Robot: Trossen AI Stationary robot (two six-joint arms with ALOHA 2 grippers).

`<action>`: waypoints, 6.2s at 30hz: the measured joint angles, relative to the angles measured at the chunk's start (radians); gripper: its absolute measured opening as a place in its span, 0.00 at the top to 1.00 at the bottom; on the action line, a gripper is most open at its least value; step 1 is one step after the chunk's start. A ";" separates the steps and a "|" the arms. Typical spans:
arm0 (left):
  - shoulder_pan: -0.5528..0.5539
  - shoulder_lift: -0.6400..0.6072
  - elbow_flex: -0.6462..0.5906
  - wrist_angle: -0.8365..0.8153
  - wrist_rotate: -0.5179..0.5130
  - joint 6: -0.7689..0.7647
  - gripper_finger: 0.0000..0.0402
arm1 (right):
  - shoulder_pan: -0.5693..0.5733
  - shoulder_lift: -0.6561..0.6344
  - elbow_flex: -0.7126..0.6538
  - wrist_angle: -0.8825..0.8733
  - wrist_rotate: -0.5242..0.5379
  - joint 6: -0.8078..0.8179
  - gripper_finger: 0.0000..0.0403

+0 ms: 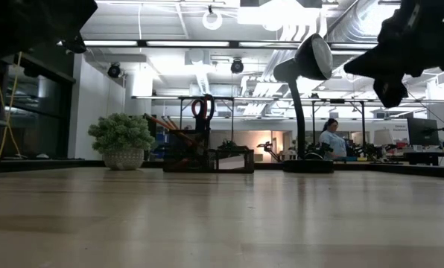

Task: Pick and place office supplies into organizer
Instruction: Return to Home Position

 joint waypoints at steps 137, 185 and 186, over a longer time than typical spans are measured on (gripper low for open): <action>0.000 0.000 0.000 -0.002 0.000 0.000 0.97 | -0.279 -0.438 -0.154 -0.065 -0.518 -0.387 0.99; 0.000 0.000 0.000 -0.002 0.000 0.000 0.97 | -0.279 -0.437 -0.154 -0.065 -0.518 -0.387 0.99; 0.000 0.000 0.000 -0.002 0.000 0.000 0.97 | -0.279 -0.438 -0.154 -0.065 -0.518 -0.387 1.00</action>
